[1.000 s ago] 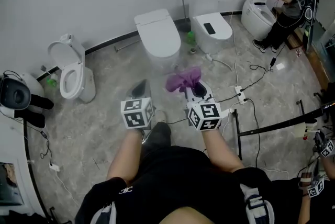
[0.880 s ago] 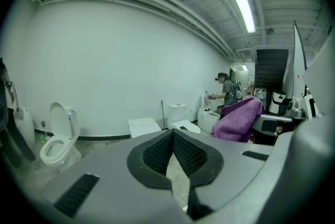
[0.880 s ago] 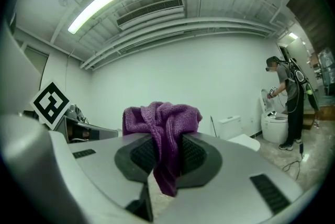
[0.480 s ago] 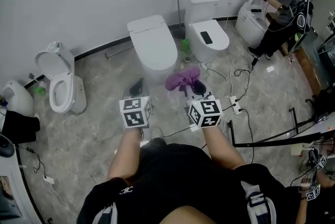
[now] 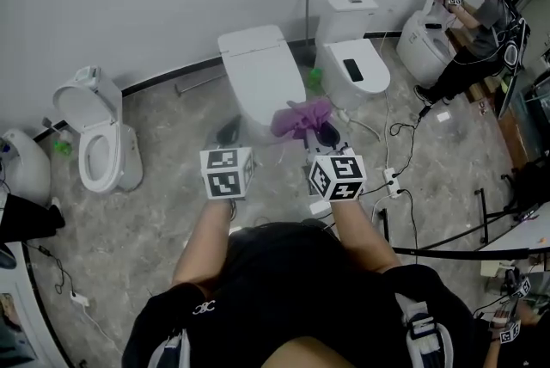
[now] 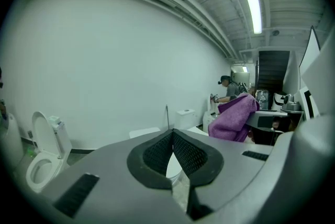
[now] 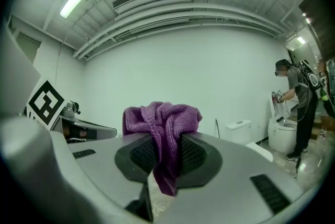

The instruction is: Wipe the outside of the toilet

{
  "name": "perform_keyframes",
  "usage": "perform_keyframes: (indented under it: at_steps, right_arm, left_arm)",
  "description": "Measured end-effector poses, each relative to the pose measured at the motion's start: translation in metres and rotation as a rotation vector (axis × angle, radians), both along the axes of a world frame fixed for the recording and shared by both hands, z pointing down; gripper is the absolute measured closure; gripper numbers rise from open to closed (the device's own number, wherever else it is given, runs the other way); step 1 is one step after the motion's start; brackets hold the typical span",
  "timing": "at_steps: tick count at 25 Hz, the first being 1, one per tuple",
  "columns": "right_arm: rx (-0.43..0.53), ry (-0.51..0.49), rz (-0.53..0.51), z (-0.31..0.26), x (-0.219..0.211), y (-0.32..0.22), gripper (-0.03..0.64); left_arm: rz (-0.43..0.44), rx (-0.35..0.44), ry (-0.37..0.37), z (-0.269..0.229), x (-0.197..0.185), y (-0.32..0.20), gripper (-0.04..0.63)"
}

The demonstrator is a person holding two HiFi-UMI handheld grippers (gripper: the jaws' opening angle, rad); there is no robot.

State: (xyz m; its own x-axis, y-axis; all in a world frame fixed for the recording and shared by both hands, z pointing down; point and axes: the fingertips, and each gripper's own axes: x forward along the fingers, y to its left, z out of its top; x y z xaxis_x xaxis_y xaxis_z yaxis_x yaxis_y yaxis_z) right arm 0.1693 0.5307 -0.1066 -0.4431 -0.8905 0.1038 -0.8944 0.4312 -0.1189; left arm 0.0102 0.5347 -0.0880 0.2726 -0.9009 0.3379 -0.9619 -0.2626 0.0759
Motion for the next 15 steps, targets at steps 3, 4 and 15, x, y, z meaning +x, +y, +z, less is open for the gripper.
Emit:
perform_keyframes:
  at_steps: [3, 4, 15]
  right_arm:
    - [-0.011, 0.01, -0.016, 0.004, -0.015, -0.017, 0.541]
    - [-0.016, 0.011, -0.021, 0.006, -0.019, -0.021, 0.541]
    - [-0.027, 0.002, -0.066, 0.026, -0.048, -0.101, 0.541]
  left_arm:
    - [-0.017, 0.0, 0.02, 0.001, -0.015, -0.013, 0.588]
    - [-0.023, -0.002, 0.022, 0.003, -0.02, -0.016, 0.588]
    - [-0.098, -0.023, 0.013, 0.022, -0.059, -0.076, 0.587]
